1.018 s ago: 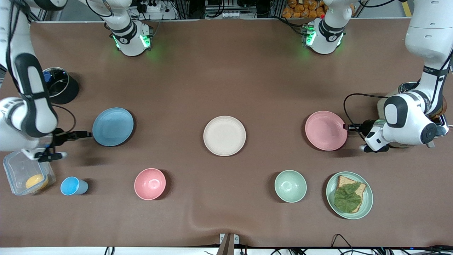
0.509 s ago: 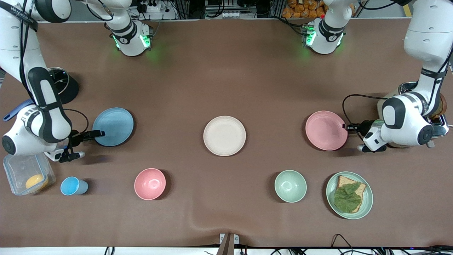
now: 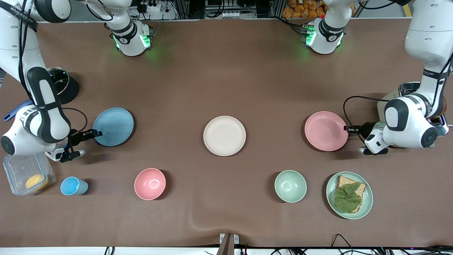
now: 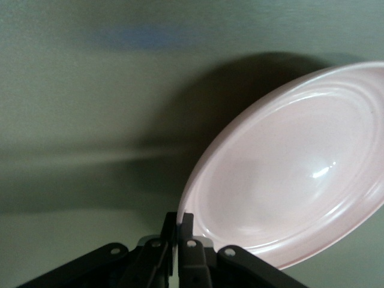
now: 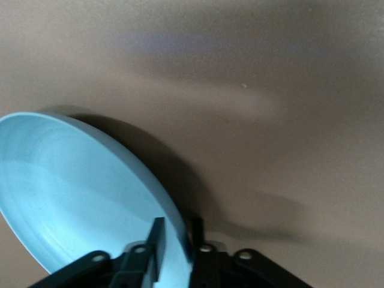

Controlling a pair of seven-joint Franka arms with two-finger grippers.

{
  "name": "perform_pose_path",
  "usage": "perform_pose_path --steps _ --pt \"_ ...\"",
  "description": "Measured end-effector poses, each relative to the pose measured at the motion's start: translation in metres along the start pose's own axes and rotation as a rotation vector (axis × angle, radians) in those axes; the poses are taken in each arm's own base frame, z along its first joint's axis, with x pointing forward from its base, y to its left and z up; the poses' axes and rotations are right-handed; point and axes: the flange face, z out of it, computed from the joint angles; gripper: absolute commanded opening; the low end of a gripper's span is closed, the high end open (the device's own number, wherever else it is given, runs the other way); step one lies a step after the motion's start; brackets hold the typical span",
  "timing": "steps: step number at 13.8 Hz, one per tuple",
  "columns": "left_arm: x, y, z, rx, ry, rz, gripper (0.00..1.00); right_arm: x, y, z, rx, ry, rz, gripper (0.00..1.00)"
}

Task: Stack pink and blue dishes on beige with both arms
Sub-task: 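Grip the pink plate with the left gripper while the right gripper grips blue, then set the pink plate on beige with the left gripper while the right lifts blue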

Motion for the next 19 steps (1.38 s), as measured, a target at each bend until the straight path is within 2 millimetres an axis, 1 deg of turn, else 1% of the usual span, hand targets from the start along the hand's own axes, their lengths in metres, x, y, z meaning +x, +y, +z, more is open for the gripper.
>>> perform_pose_path --steps 2,3,4,6,7,8,10,11,12,13,14,16,17,19 --pt "0.002 0.021 -0.026 -0.012 -0.024 0.012 0.00 0.001 -0.004 -0.007 0.022 -0.015 -0.006 0.00" --pt "0.003 0.037 -0.039 -0.017 -0.030 0.008 0.00 0.002 -0.007 -0.014 0.036 -0.026 -0.009 0.00" --pt "0.004 0.057 -0.051 -0.020 -0.030 -0.001 0.00 0.004 -0.012 -0.025 0.050 -0.038 -0.007 0.00" --pt "0.005 0.112 -0.067 -0.024 -0.018 -0.015 0.00 0.008 -0.026 -0.051 0.074 -0.065 0.010 0.00" --pt "0.003 0.148 -0.070 -0.028 -0.015 -0.022 0.00 0.012 -0.037 -0.066 0.084 -0.081 0.021 0.00" --pt "-0.001 0.184 -0.067 -0.031 -0.021 -0.031 0.00 0.015 -0.050 -0.079 0.090 -0.098 0.031 0.00" --pt "-0.011 0.258 -0.047 -0.020 -0.041 -0.041 0.00 0.024 -0.080 -0.099 0.084 -0.124 0.045 0.00" --pt "-0.014 0.299 -0.033 -0.009 -0.029 -0.042 0.00 0.029 -0.095 -0.107 0.074 -0.131 0.051 0.00" --pt "-0.017 0.334 -0.018 -0.009 -0.014 -0.045 0.00 0.033 -0.109 -0.113 0.065 -0.138 0.061 0.00" --pt "-0.017 0.365 -0.003 -0.033 -0.002 -0.044 0.00 0.036 -0.123 -0.119 0.056 -0.143 0.070 0.00" --pt "-0.016 0.390 0.013 -0.057 0.008 -0.033 0.00 0.037 -0.138 -0.125 0.046 -0.147 0.075 0.00" --pt "-0.009 0.426 0.045 -0.087 0.045 -0.014 0.00 0.036 -0.161 -0.138 0.031 -0.148 0.080 0.00" --pt "-0.007 0.438 0.062 -0.096 0.060 -0.016 0.00 0.035 -0.166 -0.143 0.027 -0.144 0.082 0.00" --pt "-0.002 0.455 0.096 -0.109 0.079 -0.013 0.00 0.032 -0.168 -0.148 0.024 -0.140 0.082 0.00"
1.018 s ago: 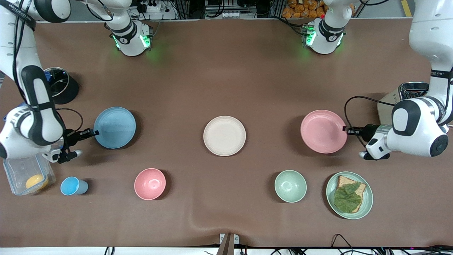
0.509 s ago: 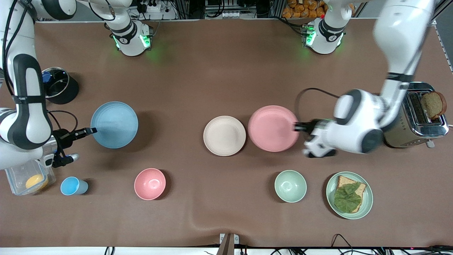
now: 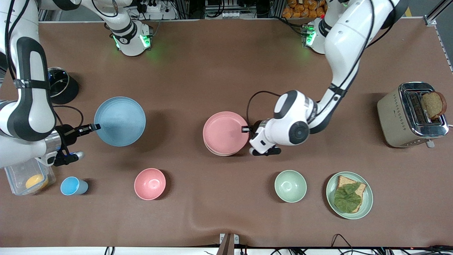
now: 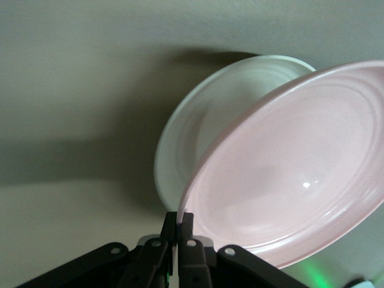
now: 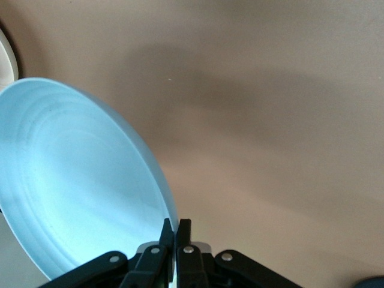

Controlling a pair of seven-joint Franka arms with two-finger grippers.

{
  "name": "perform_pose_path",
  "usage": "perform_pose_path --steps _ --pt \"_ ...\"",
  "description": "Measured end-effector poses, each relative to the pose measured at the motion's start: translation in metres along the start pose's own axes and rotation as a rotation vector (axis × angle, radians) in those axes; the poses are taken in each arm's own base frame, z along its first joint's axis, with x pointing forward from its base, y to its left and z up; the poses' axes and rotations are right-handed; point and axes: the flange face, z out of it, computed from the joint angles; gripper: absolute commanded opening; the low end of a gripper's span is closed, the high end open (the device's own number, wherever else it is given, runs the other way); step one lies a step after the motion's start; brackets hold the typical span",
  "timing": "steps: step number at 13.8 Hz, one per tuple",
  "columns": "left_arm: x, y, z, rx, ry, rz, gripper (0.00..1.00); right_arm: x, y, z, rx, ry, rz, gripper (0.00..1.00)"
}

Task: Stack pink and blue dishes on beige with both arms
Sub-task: 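Set the pink plate on beige with the left gripper while the right lifts blue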

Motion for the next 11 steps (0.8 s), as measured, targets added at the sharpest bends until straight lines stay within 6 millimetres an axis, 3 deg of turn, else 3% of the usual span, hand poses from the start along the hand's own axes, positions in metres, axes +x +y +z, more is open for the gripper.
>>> perform_pose_path --steps 3,5,6,7,11 --pt "0.003 -0.001 0.031 0.002 -0.014 -0.003 0.00 0.000 -0.001 0.001 0.000 -0.004 0.002 0.00" --pt "0.008 -0.008 0.031 0.009 -0.009 -0.015 0.00 0.003 -0.009 0.004 -0.005 -0.009 0.021 0.00" --pt "0.011 -0.012 0.029 0.012 -0.004 -0.021 0.27 0.006 -0.016 0.006 -0.010 -0.014 0.030 0.00" --pt "0.013 -0.014 0.027 0.013 -0.003 -0.024 0.99 0.009 -0.025 0.008 -0.016 -0.019 0.041 0.00" --pt "0.013 -0.009 0.018 0.016 0.015 -0.011 1.00 0.029 -0.087 0.028 -0.026 -0.033 0.100 0.00"
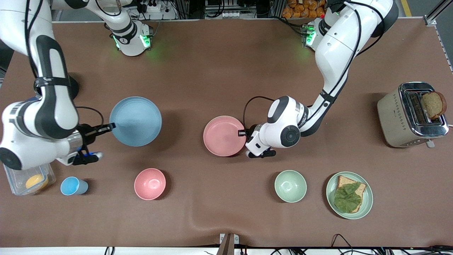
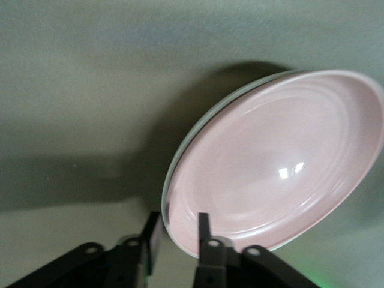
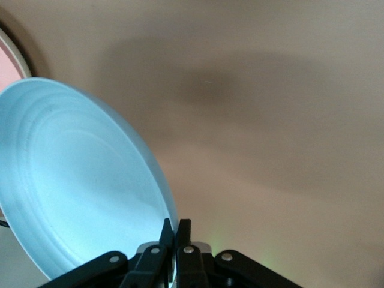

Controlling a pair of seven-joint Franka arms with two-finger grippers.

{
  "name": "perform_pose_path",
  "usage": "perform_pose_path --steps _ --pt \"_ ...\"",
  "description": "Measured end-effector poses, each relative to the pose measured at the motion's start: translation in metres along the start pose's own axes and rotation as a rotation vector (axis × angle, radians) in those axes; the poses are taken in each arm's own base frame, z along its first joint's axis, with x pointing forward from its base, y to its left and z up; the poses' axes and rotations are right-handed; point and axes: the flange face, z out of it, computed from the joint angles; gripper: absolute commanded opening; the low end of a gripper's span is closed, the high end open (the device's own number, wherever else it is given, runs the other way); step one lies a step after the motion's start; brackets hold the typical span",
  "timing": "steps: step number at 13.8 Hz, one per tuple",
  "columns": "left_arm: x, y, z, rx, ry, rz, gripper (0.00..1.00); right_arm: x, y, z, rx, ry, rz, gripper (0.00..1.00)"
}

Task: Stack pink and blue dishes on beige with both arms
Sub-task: 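Set the pink plate on beige with the left gripper while the right lifts blue, then place the blue plate onto the pink plate with the right gripper while the left withdraws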

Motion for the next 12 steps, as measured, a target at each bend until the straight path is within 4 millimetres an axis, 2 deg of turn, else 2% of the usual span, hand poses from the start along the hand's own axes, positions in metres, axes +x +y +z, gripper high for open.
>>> perform_pose_path --steps 2,3,6,9,10,12 --pt "-0.001 0.005 -0.024 0.015 0.034 0.024 1.00 0.007 -0.039 0.010 -0.016 0.010 0.039 0.00" --pt "-0.001 0.006 -0.044 0.037 0.059 0.040 1.00 0.011 -0.062 0.016 -0.020 0.023 0.060 0.00" --pt "0.001 -0.013 -0.122 0.142 0.153 0.074 1.00 0.024 -0.139 0.042 -0.021 0.080 0.121 0.00" --pt "0.002 -0.044 -0.181 0.246 0.204 0.109 1.00 0.040 -0.220 0.086 -0.032 0.165 0.170 0.00" --pt "-0.001 -0.050 -0.196 0.263 0.210 0.111 1.00 0.044 -0.242 0.103 -0.039 0.189 0.178 0.00" --pt "-0.008 -0.061 -0.227 0.286 0.233 0.094 1.00 0.052 -0.274 0.134 -0.048 0.227 0.190 0.00"
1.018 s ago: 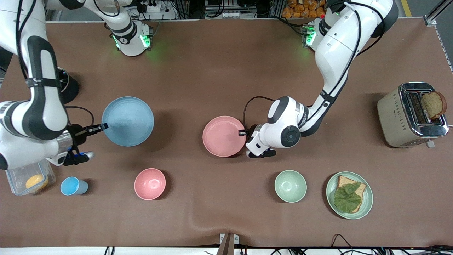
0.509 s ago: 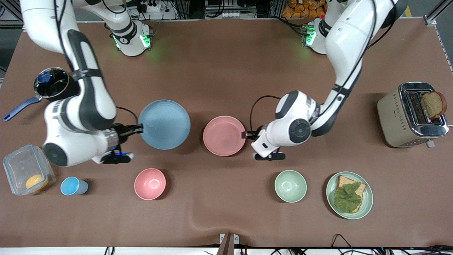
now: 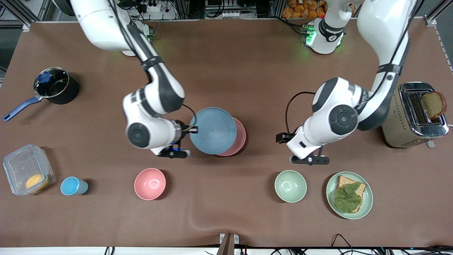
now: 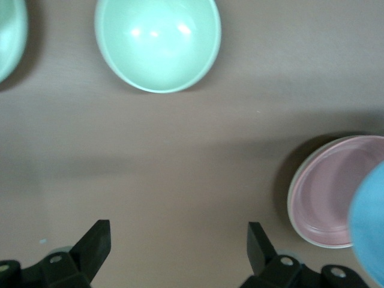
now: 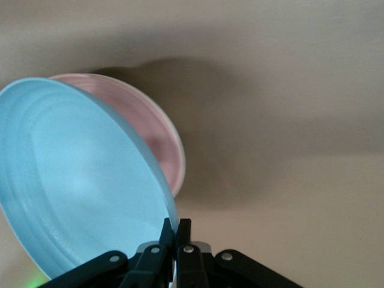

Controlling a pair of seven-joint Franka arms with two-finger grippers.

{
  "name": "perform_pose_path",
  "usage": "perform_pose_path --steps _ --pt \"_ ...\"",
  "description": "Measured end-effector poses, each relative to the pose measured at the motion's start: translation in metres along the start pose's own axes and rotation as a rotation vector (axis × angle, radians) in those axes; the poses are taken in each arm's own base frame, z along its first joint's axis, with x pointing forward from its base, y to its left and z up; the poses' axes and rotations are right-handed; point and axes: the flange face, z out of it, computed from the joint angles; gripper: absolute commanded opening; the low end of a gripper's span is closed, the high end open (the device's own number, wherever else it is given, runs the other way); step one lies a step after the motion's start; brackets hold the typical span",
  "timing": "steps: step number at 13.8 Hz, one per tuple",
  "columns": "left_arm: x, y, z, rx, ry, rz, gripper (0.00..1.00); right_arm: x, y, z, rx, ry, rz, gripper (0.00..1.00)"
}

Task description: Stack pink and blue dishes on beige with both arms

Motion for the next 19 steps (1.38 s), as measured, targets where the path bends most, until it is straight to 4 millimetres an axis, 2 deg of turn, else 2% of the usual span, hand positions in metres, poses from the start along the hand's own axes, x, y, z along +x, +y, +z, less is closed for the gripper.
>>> perform_pose_path --steps 1,3,6,7,8,9,11,13,15,17,19 --pt "0.000 -0.011 -0.016 0.005 0.018 -0.012 1.00 -0.001 -0.009 0.012 -0.003 0.011 0.000 0.00" --pt "0.001 -0.040 -0.047 0.013 0.051 -0.018 1.00 0.002 -0.015 0.028 -0.005 0.023 -0.003 0.00" --pt "0.001 -0.103 -0.087 0.032 0.063 0.016 1.00 0.004 -0.014 0.037 -0.011 0.018 0.001 0.01" --pt "0.002 -0.125 -0.095 0.036 0.066 0.024 1.00 0.005 -0.013 0.038 -0.012 0.016 0.002 0.37" --pt "0.001 -0.144 -0.103 0.039 0.068 0.028 1.00 0.005 -0.013 0.039 -0.013 0.015 0.002 0.94" --pt "0.001 -0.158 -0.110 0.041 0.075 0.027 1.00 0.005 -0.013 0.041 -0.014 0.014 0.003 1.00" --pt "-0.005 -0.167 -0.129 0.047 0.102 0.023 1.00 0.006 -0.013 0.041 -0.010 0.023 0.004 1.00" --pt "-0.015 -0.162 -0.154 0.056 0.141 0.026 1.00 0.009 -0.011 0.038 -0.007 0.034 0.008 1.00" --pt "-0.030 -0.168 -0.180 0.066 0.159 0.017 1.00 0.016 -0.003 0.028 0.000 0.053 0.023 1.00" --pt "-0.043 -0.181 -0.198 0.053 0.151 0.029 1.00 0.029 0.023 0.003 0.013 0.061 0.053 1.00" --pt "-0.052 -0.198 -0.202 0.041 0.138 0.049 1.00 0.042 0.065 -0.035 0.032 0.060 0.055 1.00"
